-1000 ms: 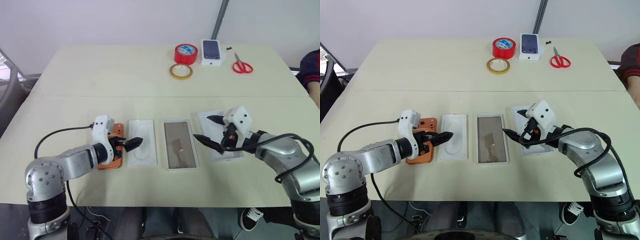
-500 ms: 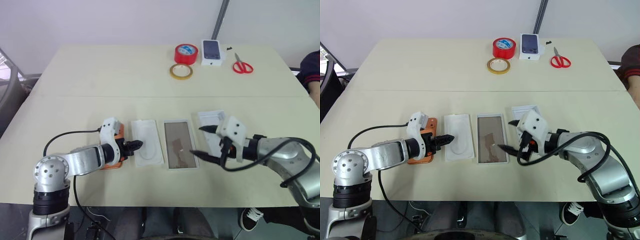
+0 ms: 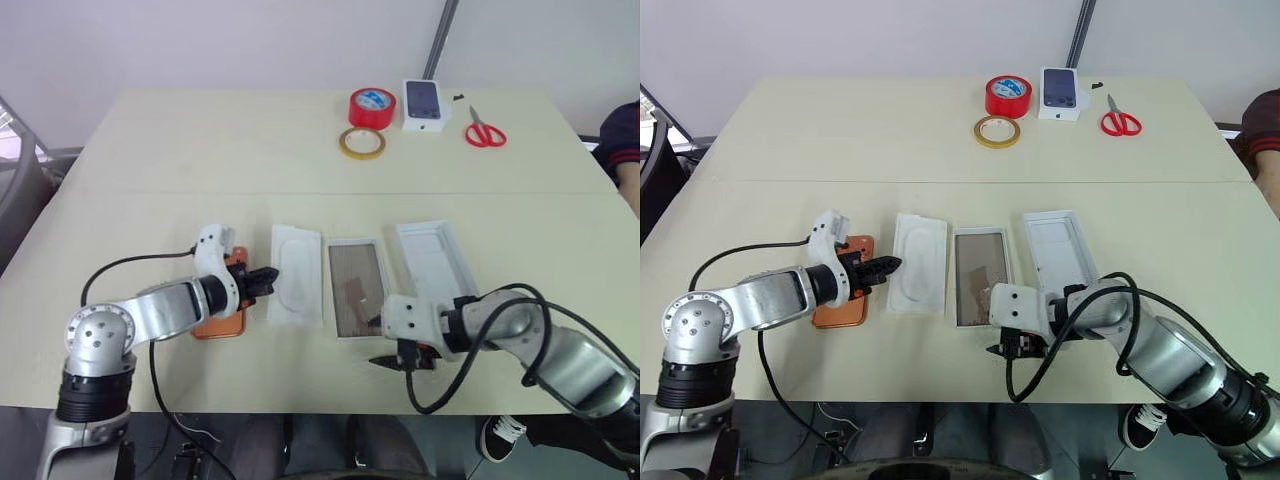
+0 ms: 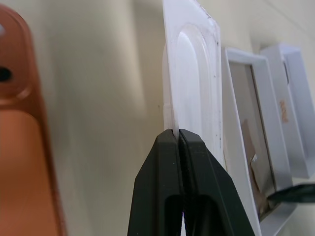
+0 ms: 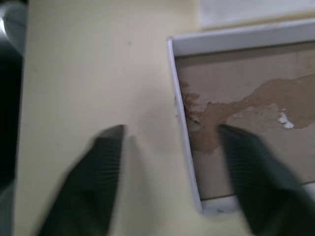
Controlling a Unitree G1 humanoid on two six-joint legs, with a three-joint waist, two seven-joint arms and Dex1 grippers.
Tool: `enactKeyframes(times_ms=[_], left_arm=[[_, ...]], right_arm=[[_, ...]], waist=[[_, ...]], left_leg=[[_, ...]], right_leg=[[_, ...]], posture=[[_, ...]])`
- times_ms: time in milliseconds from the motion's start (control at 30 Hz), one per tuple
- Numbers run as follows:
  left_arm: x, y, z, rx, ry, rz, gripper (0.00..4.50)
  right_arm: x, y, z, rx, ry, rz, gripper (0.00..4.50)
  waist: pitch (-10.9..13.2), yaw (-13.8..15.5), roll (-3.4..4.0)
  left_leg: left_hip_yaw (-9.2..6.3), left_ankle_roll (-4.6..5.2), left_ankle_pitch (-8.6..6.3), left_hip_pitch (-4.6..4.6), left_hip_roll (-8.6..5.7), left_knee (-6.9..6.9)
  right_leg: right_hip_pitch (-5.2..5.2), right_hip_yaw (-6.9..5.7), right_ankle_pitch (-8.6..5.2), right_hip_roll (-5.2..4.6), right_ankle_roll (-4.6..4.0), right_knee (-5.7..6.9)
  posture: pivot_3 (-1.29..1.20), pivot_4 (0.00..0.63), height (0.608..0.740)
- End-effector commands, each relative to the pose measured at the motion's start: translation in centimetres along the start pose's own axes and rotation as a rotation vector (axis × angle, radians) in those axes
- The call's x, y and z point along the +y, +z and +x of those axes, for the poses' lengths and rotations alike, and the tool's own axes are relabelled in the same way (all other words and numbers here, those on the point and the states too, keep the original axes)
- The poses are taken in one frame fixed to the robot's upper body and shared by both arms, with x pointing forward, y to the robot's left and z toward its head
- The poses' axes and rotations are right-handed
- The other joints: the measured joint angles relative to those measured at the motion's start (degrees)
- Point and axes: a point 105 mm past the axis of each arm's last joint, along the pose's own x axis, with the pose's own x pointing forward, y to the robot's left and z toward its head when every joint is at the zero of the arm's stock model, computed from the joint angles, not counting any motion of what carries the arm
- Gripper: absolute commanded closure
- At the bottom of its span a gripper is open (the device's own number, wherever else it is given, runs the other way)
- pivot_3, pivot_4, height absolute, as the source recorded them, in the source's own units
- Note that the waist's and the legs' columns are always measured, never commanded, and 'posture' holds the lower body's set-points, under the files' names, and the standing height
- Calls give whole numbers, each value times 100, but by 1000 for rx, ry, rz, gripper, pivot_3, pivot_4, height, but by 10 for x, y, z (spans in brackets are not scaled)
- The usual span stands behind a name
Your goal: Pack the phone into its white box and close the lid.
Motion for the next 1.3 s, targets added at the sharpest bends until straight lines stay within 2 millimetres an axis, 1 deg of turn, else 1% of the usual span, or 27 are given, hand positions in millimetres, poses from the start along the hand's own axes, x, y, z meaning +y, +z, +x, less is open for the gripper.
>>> enactKeyframes(times_ms=[33, 100, 133, 267, 400, 500, 567, 600, 667, 733, 767, 833, 933, 1000, 1133, 1300], left_arm=[[-5, 18, -9, -78, -40, -36, 4500], [-4, 25, -12, -104, -41, -48, 4500], [-4, 29, -13, -118, -44, -58, 4500], [-4, 45, -18, -171, -61, -89, 4500], [1, 58, -23, -203, -56, -94, 4500], [2, 63, -24, -213, -60, -105, 4500], [0, 63, -22, -204, -70, -98, 4500], [-2, 62, -21, -198, -77, -95, 4500], [-5, 61, -18, -189, -91, -94, 4500], [-11, 58, -14, -172, -109, -90, 4500], [-14, 56, -12, -161, -116, -83, 4500], [-21, 49, -8, -132, -141, -73, 4500], [-32, 36, 1, -76, -177, -60, 4500], [-36, 29, 6, -44, -187, -51, 4500], [-39, 19, 12, -5, -189, -45, 4500], [-41, 12, 19, 24, -197, -41, 4500]], right_arm=[[-4, 12, 3, -36, -7, -56, 3239], [-6, 14, 5, -43, -13, -64, 4309], [-8, 15, 6, -45, -16, -65, 4421], [-12, 24, 13, -80, -26, -59, 4421], [-20, 37, 26, -116, -38, -61, 4421], [-26, 41, 32, -120, -58, -91, 4421], [-35, 51, 33, -158, -82, -77, 4421], [-38, 55, 31, -177, -91, -66, 4184], [-42, 60, 27, -199, -102, -55, 3540], [-49, 60, 16, -216, -143, -36, 2489], [-53, 59, 10, -220, -167, -25, 2063], [-61, 50, -4, -206, -219, 1, 993], [-72, 31, -26, -156, -297, 25, 993], [-76, 24, -34, -141, -329, 41, 993], [-78, 20, -40, -132, -355, 47, 993], [-79, 19, -41, -133, -377, 54, 993]], waist=[[0, -4, 0], [0, -5, 0], [0, -5, 0], [1, -3, -2], [1, -16, -2], [1, -10, -2], [3, -10, -5], [3, -9, -5], [3, -6, -5], [3, 5, -5], [3, 6, -5], [3, 4, -5], [4, 15, -7], [4, -4, -7], [4, -49, -6], [4, 1, -6]], left_leg=[[0, -1, 0, 0, 0, 0], [0, -2, 1, 0, 0, 0], [0, -2, 1, 0, 0, -1], [-1, -3, 2, 0, 0, 0], [-1, -8, 4, 0, 1, -2], [-1, -9, 5, 0, 1, -3], [-1, -9, 5, 0, -1, -1], [-1, -9, 5, 0, -1, -1], [-2, -9, 5, -1, -1, -1], [-2, -10, 5, -2, -1, -2], [-2, -9, 5, -2, -2, -1], [-2, -9, 5, -2, -3, 0], [-2, -9, 5, -4, -4, -1], [-1, -8, 5, -4, -4, -1], [-1, -9, 5, -2, 1, -6], [0, -9, 5, -3, -2, -3]], right_leg=[[0, 0, 0, 0, 0, 0], [0, 0, 0, 0, 0, 0], [0, 0, 0, 0, 0, 0], [0, -1, 0, 0, 0, 0], [-2, -2, 0, 2, 0, 0], [-3, -2, 0, 2, 0, 0], [-2, -2, 0, 0, 0, -1], [-2, -2, 0, 0, 0, -1], [-3, -3, 0, 0, 0, 0], [-2, -3, 0, -2, 0, -1], [-2, -3, 0, -3, 0, -2], [-2, -3, 0, -4, 0, -2], [-1, -3, 0, -6, 0, -3], [-1, -3, 0, -6, 0, -4], [-4, -1, 0, 2, 0, -3], [-2, -1, 0, -1, 0, -3]], posture=[[0, 150, 740], [0, 150, 740], [0, 150, 740], [0, 150, 740], [0, 150, 740], [0, 150, 740], [0, 150, 740], [0, 150, 740], [0, 150, 740], [0, 150, 740], [0, 150, 740], [0, 150, 740], [0, 150, 740], [0, 150, 740], [0, 150, 740], [0, 150, 740]])
